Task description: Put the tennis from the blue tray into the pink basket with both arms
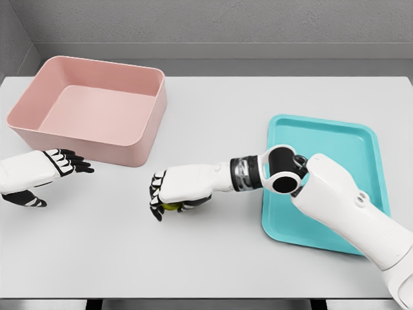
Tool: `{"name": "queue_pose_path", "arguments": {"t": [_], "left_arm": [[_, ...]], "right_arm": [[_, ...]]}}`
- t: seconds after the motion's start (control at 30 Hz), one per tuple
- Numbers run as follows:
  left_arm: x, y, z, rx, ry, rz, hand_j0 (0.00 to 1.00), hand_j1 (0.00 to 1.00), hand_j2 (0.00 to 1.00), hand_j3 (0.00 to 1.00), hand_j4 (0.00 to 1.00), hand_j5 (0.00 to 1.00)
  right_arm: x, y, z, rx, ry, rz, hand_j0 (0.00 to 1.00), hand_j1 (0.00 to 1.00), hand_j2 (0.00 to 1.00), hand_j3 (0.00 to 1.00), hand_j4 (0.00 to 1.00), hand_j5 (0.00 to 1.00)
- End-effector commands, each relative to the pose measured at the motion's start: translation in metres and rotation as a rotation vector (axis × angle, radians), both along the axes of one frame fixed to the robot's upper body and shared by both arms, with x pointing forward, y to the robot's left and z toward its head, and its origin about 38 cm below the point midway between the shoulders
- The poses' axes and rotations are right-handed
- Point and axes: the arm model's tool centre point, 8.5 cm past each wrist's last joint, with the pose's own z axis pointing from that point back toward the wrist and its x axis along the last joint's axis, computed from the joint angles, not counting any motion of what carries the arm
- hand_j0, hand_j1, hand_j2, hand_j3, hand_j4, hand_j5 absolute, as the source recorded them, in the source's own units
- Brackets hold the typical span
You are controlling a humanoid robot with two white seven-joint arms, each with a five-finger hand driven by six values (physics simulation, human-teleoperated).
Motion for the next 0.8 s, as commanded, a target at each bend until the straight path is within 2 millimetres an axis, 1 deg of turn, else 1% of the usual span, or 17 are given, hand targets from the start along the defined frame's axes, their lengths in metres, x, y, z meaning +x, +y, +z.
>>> {"name": "queue_pose_path", "arguments": {"t": [0.0, 0.17, 0.2, 0.23, 0.27, 0.33, 0.47, 0.6, 0.7, 0.73, 0.77], "left_arm": [[0.000, 0.000, 0.001, -0.004, 0.000, 0.003, 1.00, 1.00, 1.00, 1.00, 1.00, 1.00], [0.000, 0.001, 0.002, -0.001, 0.000, 0.004, 1.00, 1.00, 1.00, 1.00, 1.00, 1.00], [0.000, 0.001, 0.002, -0.001, 0.000, 0.004, 1.00, 1.00, 1.00, 1.00, 1.00, 1.00], [0.000, 0.001, 0.002, -0.001, 0.000, 0.004, 1.00, 1.00, 1.00, 1.00, 1.00, 1.00], [0.000, 0.001, 0.002, -0.001, 0.000, 0.004, 1.00, 1.00, 1.00, 1.00, 1.00, 1.00], [0.000, 0.001, 0.002, -0.001, 0.000, 0.004, 1.00, 1.00, 1.00, 1.00, 1.00, 1.00], [0.000, 0.001, 0.001, -0.003, 0.000, 0.003, 1.00, 1.00, 1.00, 1.00, 1.00, 1.00], [0.000, 0.001, 0.001, -0.003, 0.000, 0.003, 1.00, 1.00, 1.00, 1.00, 1.00, 1.00], [0.000, 0.001, 0.002, -0.003, 0.000, 0.004, 1.00, 1.00, 1.00, 1.00, 1.00, 1.00], [0.000, 0.001, 0.001, -0.003, 0.000, 0.003, 1.00, 1.00, 1.00, 1.00, 1.00, 1.00], [0.000, 0.001, 0.001, -0.003, 0.000, 0.003, 1.00, 1.00, 1.00, 1.00, 1.00, 1.00]], "right_arm": [[0.003, 0.000, -0.004, -0.004, 0.016, -0.013, 0.46, 0.46, 0.46, 0.46, 0.46, 0.46], [0.002, 0.001, -0.004, -0.005, 0.011, -0.010, 0.48, 0.48, 0.48, 0.48, 0.48, 0.48], [0.001, 0.002, -0.005, -0.004, 0.012, -0.008, 0.52, 0.52, 0.52, 0.52, 0.52, 0.52], [0.002, 0.003, -0.005, -0.010, 0.004, -0.007, 0.66, 0.66, 0.66, 0.66, 0.66, 0.66], [0.002, 0.003, -0.005, -0.012, 0.002, -0.008, 0.83, 0.83, 0.83, 0.83, 0.83, 0.83], [0.002, 0.003, -0.005, -0.013, 0.001, -0.008, 0.99, 0.99, 0.99, 0.99, 0.99, 0.99], [0.002, 0.002, -0.005, -0.020, -0.009, -0.009, 0.99, 0.99, 0.99, 0.99, 0.99, 0.99], [0.003, 0.004, 0.002, -0.012, -0.029, -0.002, 0.99, 0.99, 0.99, 0.99, 0.99, 0.99], [0.001, 0.008, 0.022, 0.016, -0.081, 0.018, 0.99, 0.99, 0.99, 0.99, 0.99, 0.99], [0.003, 0.003, 0.038, 0.049, -0.113, 0.006, 0.99, 0.99, 0.99, 0.99, 0.99, 0.99], [0.002, 0.002, 0.055, 0.084, -0.151, 0.010, 0.99, 0.99, 0.99, 0.99, 0.99, 0.99]]}}
